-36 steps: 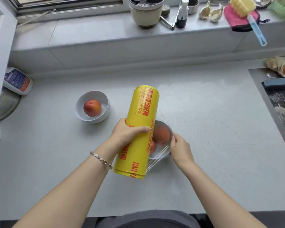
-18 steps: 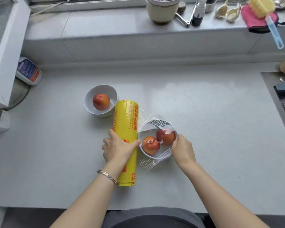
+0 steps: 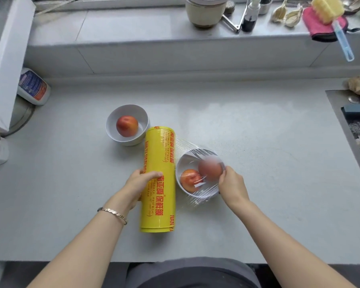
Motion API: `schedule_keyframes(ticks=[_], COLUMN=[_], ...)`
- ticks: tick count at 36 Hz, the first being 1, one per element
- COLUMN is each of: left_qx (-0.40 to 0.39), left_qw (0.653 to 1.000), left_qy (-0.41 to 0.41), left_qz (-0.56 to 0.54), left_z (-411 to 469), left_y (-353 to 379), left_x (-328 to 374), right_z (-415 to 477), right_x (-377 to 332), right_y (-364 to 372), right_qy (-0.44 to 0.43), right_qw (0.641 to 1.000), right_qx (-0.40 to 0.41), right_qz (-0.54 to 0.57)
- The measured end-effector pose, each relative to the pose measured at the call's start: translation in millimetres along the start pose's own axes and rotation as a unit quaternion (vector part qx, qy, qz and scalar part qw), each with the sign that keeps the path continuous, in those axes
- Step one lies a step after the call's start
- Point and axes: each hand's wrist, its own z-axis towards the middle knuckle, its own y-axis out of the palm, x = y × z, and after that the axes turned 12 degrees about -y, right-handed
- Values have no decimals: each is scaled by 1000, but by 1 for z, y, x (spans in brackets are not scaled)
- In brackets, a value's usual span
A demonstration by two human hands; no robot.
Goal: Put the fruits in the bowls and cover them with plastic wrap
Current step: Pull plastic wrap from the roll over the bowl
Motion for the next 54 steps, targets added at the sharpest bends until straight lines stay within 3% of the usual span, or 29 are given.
schedule_keyframes(ticks=[6, 12, 16, 19, 21, 27, 32, 41, 48, 51, 54], left_qx=[115, 234, 194, 68, 11, 92, 250, 304, 331, 369, 378], left_qw=[992, 963, 968, 998, 999, 996, 955, 939, 927, 889, 842], left_qy=[51, 38, 22, -7, -5, 14, 28, 18, 20, 86, 200], left_qz=[20, 128, 158, 11, -35, -1, 157, 156, 176, 256, 328], left_z=[-8, -21, -20, -13, -13, -14, -29, -34, -33, -31, -23], left_y=[21, 44, 49, 44, 41, 39, 19, -3, -5, -2, -2], left_x=[-10, -19, -14, -14, -16, -22, -31, -57, -62, -59, -51], right_z=[-6, -18, -21, -21, -21, -21, -25, -36, -39, -31, -17], right_x=[9, 28, 37, 41, 41, 42, 43, 24, 14, 1, -19], right_y=[-5, -16, -23, -27, -30, -35, -33, -9, -6, -12, -14], right_qy=[16, 36, 45, 44, 44, 40, 37, 16, 68, 41, -87], right_qw=[1000, 999, 999, 999, 999, 999, 999, 999, 998, 998, 994], right_qx=[10, 20, 27, 29, 27, 22, 18, 10, 6, 36, 61], right_qz=[-6, -10, -11, -13, -17, -16, -15, 25, 13, -13, -19])
